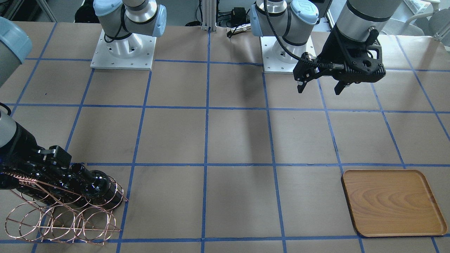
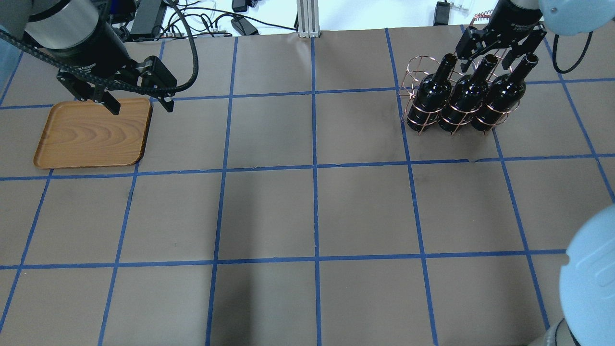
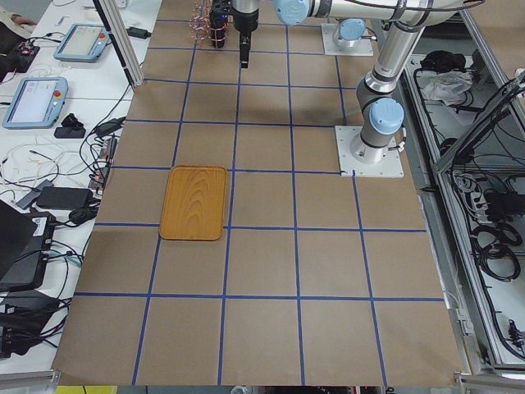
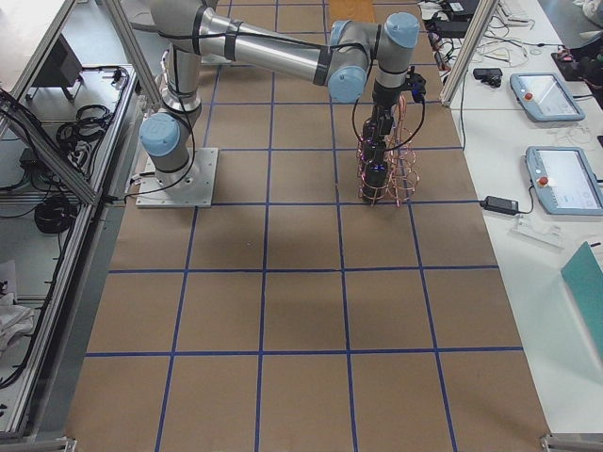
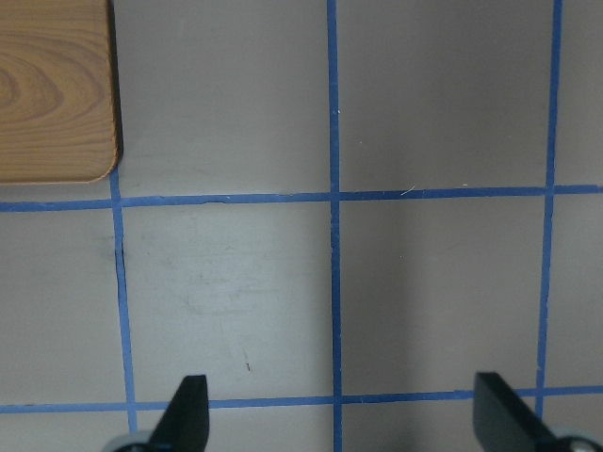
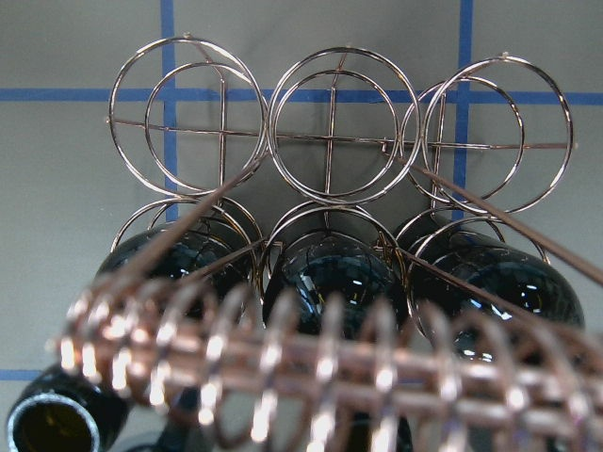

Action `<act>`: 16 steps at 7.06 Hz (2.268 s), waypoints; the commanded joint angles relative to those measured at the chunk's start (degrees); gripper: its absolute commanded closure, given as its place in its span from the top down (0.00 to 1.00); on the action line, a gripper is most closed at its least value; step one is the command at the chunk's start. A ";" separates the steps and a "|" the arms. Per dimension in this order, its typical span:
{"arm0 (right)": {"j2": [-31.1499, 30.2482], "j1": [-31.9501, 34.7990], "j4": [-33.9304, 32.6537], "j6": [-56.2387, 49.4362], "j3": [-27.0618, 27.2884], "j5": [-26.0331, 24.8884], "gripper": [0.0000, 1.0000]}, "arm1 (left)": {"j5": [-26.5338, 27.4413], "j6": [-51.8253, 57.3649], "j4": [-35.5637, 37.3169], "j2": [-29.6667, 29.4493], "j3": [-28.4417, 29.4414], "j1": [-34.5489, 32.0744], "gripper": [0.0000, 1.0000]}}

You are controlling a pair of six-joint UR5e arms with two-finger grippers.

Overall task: Take wine from basket and place on tray
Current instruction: 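Grasp the bottle neck with the right gripper and lift it from the rack, then carry the bottle toward the table center with the right gripper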

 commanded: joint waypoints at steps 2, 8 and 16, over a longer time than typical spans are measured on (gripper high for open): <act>0.02 -0.08 -0.12 0.15 0.03 -0.04 0.27 | 0.11 -0.02 -0.23 0.42 -0.35 0.20 1.00; -7.61 -0.09 12.16 0.24 -8.22 -1.54 0.13 | 4.94 7.22 -1.11 0.60 0.53 10.55 1.00; -17.31 26.14 14.23 41.30 9.15 -0.84 0.00 | 5.03 12.63 -1.11 0.42 0.18 16.29 1.00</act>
